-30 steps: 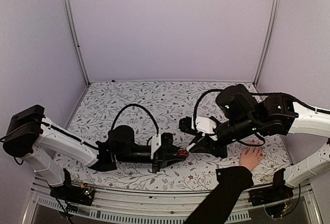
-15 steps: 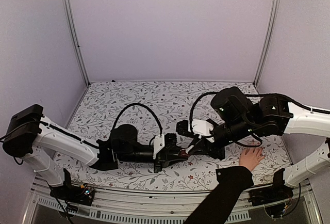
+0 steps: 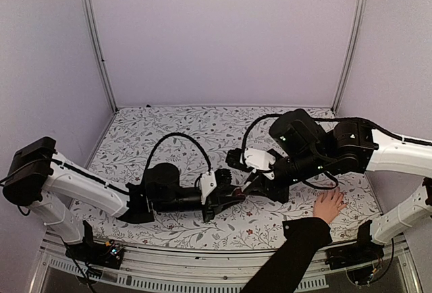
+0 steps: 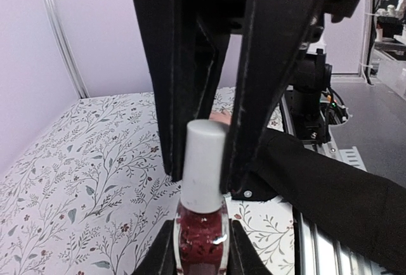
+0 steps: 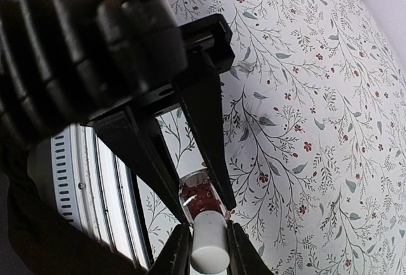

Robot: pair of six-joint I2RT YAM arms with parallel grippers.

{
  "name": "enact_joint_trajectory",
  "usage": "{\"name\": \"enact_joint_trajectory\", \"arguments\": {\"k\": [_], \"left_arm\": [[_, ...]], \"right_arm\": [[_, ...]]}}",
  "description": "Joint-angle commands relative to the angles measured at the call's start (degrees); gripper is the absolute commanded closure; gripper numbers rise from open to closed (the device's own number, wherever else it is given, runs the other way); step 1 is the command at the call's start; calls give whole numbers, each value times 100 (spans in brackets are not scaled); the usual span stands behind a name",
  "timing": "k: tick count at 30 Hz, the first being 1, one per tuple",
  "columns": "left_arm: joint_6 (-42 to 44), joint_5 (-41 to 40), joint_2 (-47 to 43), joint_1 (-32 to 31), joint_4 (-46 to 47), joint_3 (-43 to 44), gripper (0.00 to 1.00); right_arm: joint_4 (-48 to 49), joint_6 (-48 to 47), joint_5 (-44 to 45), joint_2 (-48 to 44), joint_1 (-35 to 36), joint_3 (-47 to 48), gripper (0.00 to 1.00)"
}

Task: Paint the nails
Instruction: Close the nail polish bottle.

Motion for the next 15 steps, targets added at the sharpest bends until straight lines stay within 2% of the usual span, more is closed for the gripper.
{"name": "enact_joint_trajectory", "arguments": {"k": [1,8,15], "left_arm": [[-63,-356,-184,-85,587,179,100],[-58,-328,-213,-84,596,140,100],[-72,23,-294,-50,713,91,100]], "right_arm": [[138,192,-23,89,71,244,75],[246,225,57,-135,71,293,62],[683,305,67,-690,71,4,33]]}}
